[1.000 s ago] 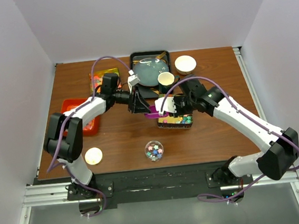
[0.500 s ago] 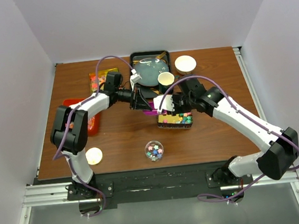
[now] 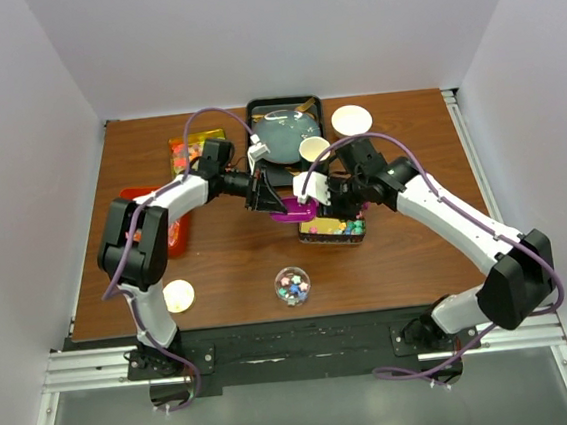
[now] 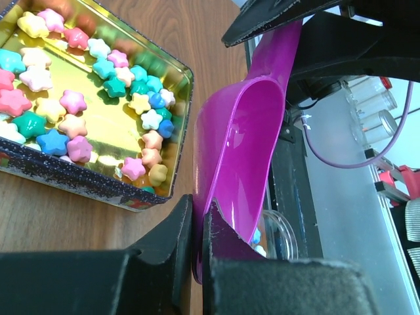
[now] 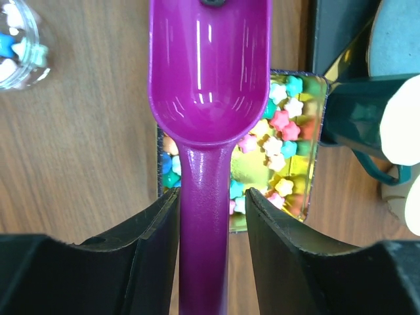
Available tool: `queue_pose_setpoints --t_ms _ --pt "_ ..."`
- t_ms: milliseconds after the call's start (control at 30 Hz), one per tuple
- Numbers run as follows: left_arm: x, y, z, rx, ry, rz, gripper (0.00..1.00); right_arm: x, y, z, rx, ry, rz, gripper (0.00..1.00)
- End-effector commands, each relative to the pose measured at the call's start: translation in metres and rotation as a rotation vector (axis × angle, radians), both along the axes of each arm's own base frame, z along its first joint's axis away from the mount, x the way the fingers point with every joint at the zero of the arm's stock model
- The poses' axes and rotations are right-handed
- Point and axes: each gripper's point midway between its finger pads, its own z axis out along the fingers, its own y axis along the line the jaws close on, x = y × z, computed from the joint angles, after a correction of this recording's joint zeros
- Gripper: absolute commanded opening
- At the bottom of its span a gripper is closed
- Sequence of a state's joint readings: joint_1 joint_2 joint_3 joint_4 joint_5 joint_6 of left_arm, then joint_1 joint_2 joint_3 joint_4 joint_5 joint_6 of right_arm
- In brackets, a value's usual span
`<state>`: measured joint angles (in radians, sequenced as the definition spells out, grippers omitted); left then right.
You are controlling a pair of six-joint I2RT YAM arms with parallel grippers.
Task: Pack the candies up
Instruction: Adjust the spatula.
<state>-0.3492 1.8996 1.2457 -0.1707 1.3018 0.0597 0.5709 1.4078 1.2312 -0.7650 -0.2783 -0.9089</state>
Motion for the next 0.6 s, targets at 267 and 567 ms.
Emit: queue_pose_setpoints --t_ms 267,567 --pt "0.019 0.004 0.016 0.035 -0.213 0.065 0.46 -0.009 0.010 0.017 0.013 0.060 0.107 0.00" --pt "0.020 0.032 -0.012 0.160 -0.501 0.381 0.83 0.029 -0.068 0.007 -0.365 0.036 0.101 0.00"
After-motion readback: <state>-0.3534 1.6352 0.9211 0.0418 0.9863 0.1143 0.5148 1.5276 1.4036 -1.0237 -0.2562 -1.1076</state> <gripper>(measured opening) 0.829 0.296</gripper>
